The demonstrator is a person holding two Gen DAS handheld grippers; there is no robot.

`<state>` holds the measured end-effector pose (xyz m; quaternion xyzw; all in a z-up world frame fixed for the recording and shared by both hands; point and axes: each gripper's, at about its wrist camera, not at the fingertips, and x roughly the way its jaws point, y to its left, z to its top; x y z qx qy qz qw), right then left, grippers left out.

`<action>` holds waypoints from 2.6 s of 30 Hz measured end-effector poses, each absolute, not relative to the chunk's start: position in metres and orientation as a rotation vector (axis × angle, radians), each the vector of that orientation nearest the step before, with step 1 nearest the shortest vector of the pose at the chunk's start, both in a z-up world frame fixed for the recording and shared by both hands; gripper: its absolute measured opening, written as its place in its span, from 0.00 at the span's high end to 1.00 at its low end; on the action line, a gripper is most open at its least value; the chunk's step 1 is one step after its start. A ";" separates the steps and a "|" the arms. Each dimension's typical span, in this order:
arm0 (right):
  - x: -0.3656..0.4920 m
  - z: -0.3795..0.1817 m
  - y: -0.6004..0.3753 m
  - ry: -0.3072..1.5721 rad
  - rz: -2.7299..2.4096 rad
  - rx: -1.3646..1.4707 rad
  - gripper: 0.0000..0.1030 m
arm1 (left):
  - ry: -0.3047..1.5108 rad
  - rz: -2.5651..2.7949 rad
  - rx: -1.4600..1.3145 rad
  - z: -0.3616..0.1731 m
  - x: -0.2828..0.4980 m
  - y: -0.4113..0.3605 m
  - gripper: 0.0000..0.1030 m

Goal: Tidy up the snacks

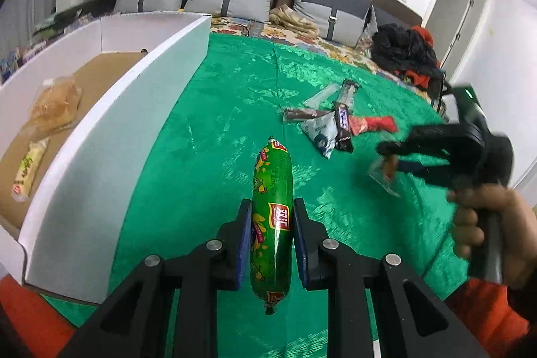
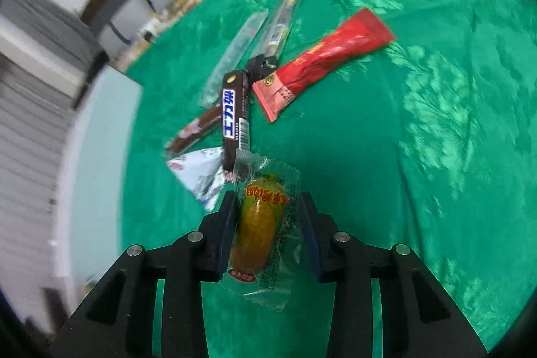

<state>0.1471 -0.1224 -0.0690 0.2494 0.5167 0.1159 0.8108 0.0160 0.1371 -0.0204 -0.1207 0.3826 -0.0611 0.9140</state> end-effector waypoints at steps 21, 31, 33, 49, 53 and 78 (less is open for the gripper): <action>0.128 0.087 0.158 0.969 0.889 0.352 0.53 | 0.665 0.244 -0.274 0.070 0.022 0.337 0.75; 0.132 0.033 0.129 0.974 0.758 0.185 0.31 | 0.666 0.382 -0.359 0.031 -0.002 0.368 0.13; 0.132 0.023 0.091 0.903 0.656 0.084 0.28 | 0.658 0.354 -0.367 0.035 -0.002 0.355 0.13; 0.130 -0.084 -0.252 0.929 -0.092 -0.018 0.27 | 0.792 -0.096 -0.203 0.016 0.080 0.120 0.02; 0.137 -0.092 -0.270 0.923 -0.107 0.050 0.22 | 0.893 -0.069 -0.125 -0.026 0.110 0.094 0.02; 0.132 -0.095 -0.271 0.903 -0.120 0.067 0.14 | 0.940 -0.022 0.002 -0.092 0.159 0.085 0.00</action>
